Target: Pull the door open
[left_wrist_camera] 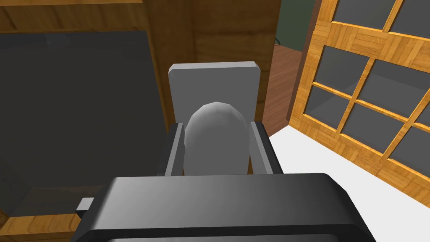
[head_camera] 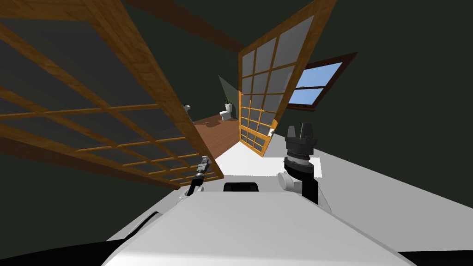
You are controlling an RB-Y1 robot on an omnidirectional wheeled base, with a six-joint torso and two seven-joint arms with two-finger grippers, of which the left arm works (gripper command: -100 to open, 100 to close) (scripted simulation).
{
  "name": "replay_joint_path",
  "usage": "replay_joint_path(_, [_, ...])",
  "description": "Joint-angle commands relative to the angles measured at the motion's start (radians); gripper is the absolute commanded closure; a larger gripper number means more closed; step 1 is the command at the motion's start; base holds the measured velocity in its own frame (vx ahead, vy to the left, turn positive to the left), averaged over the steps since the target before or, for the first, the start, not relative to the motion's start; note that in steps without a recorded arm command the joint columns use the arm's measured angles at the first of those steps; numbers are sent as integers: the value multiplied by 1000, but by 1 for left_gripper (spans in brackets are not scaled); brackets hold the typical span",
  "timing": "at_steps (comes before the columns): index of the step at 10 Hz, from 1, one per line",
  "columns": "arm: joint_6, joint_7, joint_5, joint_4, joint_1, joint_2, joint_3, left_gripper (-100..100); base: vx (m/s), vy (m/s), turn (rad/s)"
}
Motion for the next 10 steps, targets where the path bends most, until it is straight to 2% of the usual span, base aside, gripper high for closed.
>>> replay_joint_path(1, [-20,24,-13,-2,9,14,-22,100,-202,58,-68])
replay_joint_path(4, [-47,62,-35,-13,26,41,-59,100,-233,51,-67])
replay_joint_path(5, [-29,50,-31,-24,29,36,-54,100,-95,19,-18])
replay_joint_path(6, [-58,73,-43,-20,46,51,-75,100,-169,27,-129])
replay_joint_path(7, [-64,77,-46,-19,49,54,-79,100,-214,52,-131])
replay_joint_path(8, [-85,92,-53,-18,59,67,-91,100,-183,61,-130])
replay_joint_path(10, [-106,108,-61,-17,69,80,-104,100,-185,56,-81])
